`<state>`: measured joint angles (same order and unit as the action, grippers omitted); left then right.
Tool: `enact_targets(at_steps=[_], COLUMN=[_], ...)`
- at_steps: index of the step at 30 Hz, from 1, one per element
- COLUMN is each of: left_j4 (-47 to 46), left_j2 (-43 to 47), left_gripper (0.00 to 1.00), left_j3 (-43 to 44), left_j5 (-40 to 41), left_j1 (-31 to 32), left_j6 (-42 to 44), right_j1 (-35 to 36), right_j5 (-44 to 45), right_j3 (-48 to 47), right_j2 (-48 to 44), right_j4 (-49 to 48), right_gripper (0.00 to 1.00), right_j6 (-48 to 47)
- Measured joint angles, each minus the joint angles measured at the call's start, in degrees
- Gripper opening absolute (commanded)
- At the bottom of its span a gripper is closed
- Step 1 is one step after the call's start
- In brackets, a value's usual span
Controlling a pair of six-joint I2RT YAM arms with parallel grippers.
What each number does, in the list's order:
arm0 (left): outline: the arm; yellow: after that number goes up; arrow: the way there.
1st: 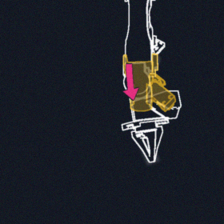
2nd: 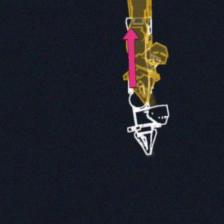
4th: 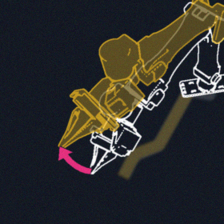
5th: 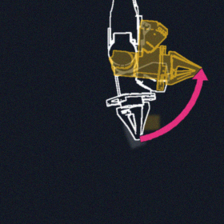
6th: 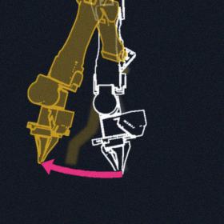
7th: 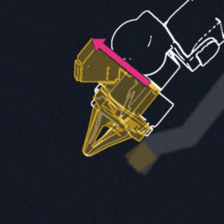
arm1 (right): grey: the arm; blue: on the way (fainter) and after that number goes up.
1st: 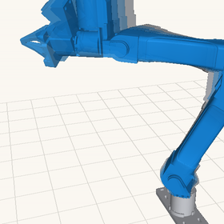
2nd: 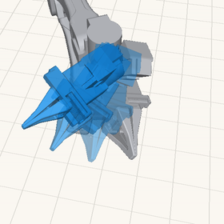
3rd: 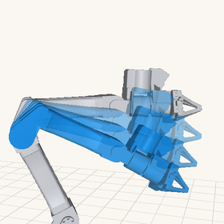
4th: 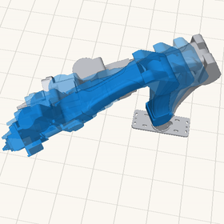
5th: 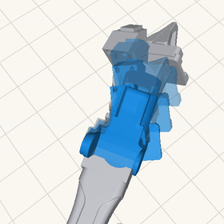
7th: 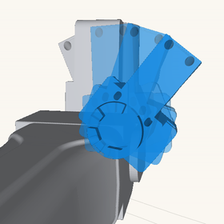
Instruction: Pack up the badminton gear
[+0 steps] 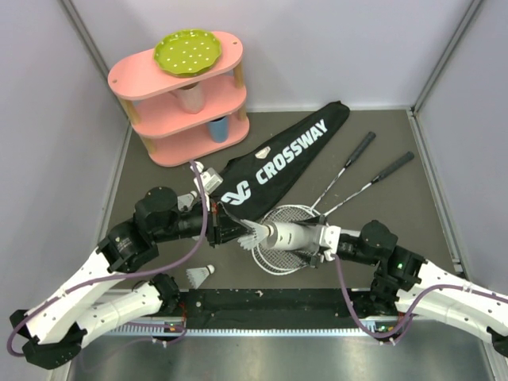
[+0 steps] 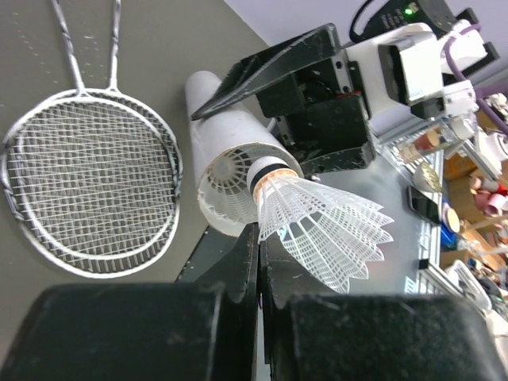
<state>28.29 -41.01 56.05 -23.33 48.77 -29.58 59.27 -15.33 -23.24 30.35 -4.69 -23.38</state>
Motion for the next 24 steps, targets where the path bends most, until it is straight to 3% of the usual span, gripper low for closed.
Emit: enact_targets(at_steps=[4,6,9,13,14,15,19,21,24], left_j4=[-3.1,-4.5,-5.2,-5.2,-5.1,-5.0,-5.2,-5.7,-6.6], left_j2=[-0.7,-1.5,-3.8,-7.0,-7.5,-7.6,-7.5,-7.4,-7.3], left_gripper=[0.0,0.16,0.22,0.15,0.18,0.36,0.72,0.8,0.77], left_j3=[-1.2,-1.9,-2.0,-2.1,-2.1,-2.1,-2.1,-2.1,-2.4], left_j5=[-3.4,-5.0,-5.9,-6.4,-6.4,-6.4,-6.4,-6.8,-6.3], left_j1=[0.0,-0.1,-0.3,-0.6,-0.8,-0.9,-1.1,-1.0,-1.1], left_j6=[-2.1,-3.1,-4.4,-5.3,-5.6,-5.7,-6.7,-7.0,-8.0], right_j1=[0.0,0.0,0.0,0.0,0.0,0.0,0.0,0.0,0.0], right_j5=[-0.5,-0.6,-1.0,-1.3,-1.4,-1.4,-1.2,-1.0,-1.0], right_j3=[0.0,-0.1,-0.2,-0.5,-0.5,-0.5,-0.5,-0.5,-0.5], right_j2=[0.0,0.0,-0.6,-0.9,-1.1,-1.2,-1.5,-1.5,-1.8], right_j4=[0.1,0.2,0.2,0.3,0.3,0.3,1.1,1.7,1.5], right_gripper=[0.2,0.2,0.2,0.2,0.2,0.2,0.2,0.19,0.18], right_j6=[0.0,-0.1,0.1,0.5,0.6,0.7,1.2,1.4,2.0])
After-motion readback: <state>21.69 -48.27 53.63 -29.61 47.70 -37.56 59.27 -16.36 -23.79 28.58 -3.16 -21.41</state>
